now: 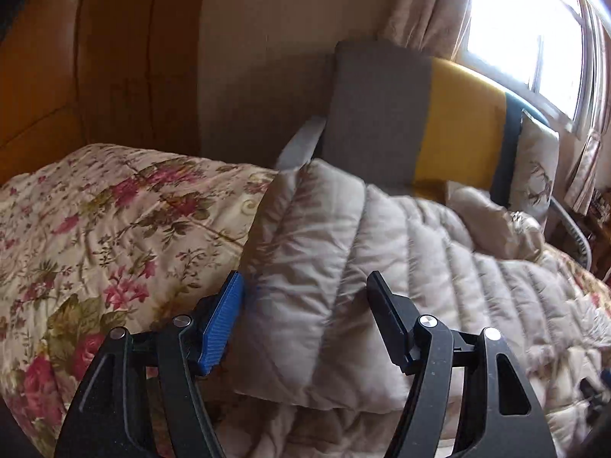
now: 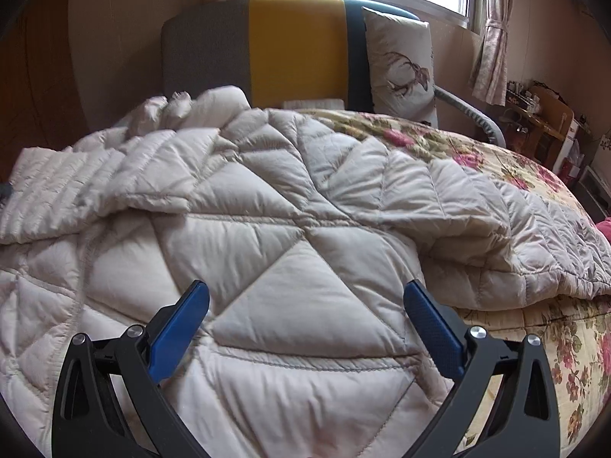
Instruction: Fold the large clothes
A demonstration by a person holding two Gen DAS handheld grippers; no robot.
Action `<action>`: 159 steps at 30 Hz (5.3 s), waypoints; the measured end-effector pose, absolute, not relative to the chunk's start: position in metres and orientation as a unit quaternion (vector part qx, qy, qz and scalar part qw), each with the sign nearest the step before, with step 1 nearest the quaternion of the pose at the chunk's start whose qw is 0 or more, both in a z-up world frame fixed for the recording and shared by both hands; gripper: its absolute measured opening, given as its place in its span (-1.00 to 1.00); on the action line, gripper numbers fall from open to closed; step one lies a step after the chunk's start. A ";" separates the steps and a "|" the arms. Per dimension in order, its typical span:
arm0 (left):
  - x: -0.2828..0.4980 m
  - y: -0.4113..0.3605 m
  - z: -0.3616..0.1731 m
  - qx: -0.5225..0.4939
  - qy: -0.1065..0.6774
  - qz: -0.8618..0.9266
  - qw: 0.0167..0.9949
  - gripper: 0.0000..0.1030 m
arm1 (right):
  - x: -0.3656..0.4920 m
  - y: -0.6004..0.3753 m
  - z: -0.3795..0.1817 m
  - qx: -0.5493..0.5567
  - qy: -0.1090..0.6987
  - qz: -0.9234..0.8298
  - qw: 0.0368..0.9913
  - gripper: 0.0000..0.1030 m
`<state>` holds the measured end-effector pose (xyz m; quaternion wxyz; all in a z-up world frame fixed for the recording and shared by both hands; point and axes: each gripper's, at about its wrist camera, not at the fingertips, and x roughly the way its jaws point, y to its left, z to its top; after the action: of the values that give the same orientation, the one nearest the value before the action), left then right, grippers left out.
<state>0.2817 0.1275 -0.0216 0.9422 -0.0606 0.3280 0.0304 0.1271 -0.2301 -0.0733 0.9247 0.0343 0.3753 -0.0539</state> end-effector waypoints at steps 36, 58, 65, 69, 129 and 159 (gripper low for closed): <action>0.368 0.158 -0.076 -0.117 0.424 0.050 0.897 0.66 | 0.205 -0.174 -0.096 0.062 0.406 0.022 0.911 -0.52; 0.245 0.101 -0.051 -0.090 0.358 -0.043 0.928 0.86 | 0.132 -0.263 -0.051 0.233 0.281 -0.072 0.928 0.90; 0.248 0.099 -0.054 -0.092 0.362 -0.044 0.926 0.91 | 0.076 -0.405 -0.089 0.461 0.290 -0.199 0.815 0.73; 0.248 0.102 -0.056 -0.092 0.364 -0.043 0.926 0.92 | 0.048 -0.468 -0.103 0.531 0.248 -0.221 0.780 0.35; 0.255 0.106 -0.064 -0.102 0.379 -0.044 0.919 0.92 | 0.180 -0.212 -0.089 -0.078 0.289 -0.047 0.953 0.96; 0.306 0.014 0.010 -0.172 0.377 -0.184 0.891 -0.87 | 0.109 -0.329 -0.079 0.239 0.196 -0.222 0.925 0.96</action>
<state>0.3055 0.0143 0.0104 0.8914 -0.1720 0.3765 -0.1844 0.1091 -0.3291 -0.0791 0.9248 0.2394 0.1959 -0.2215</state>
